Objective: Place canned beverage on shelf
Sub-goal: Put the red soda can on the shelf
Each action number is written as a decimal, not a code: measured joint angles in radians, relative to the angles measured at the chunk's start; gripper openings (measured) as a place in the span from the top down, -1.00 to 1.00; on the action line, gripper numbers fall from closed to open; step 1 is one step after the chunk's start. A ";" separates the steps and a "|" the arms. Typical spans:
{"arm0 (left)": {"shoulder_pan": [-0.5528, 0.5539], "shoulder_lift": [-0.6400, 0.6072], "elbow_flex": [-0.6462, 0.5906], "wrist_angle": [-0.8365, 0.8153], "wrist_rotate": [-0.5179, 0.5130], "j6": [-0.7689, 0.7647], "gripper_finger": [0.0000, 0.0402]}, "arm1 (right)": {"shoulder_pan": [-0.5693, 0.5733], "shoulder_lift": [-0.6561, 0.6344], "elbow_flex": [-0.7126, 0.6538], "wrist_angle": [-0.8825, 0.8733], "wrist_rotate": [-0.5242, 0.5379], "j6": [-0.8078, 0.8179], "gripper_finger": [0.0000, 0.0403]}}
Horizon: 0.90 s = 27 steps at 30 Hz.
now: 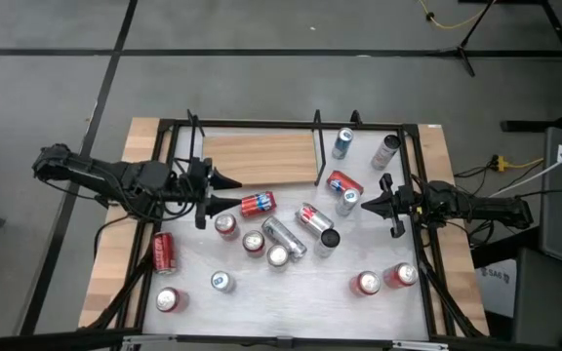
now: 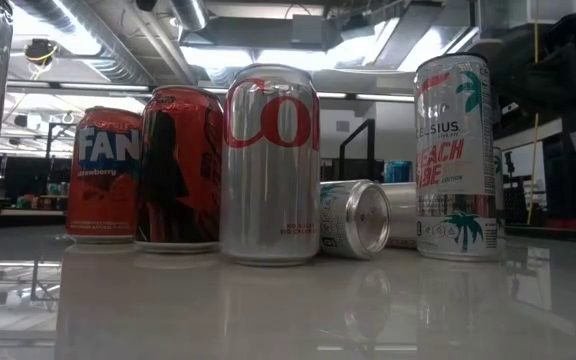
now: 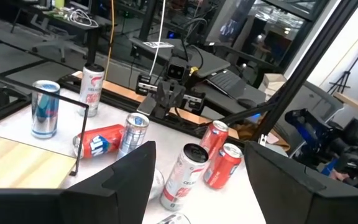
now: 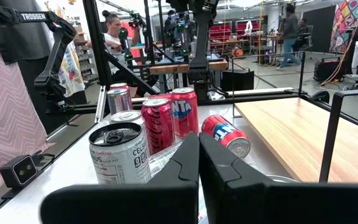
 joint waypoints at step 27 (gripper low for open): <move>0.007 0.234 0.324 -0.545 0.108 -0.174 -0.71 | 0.000 0.000 0.000 0.000 0.000 0.000 1.00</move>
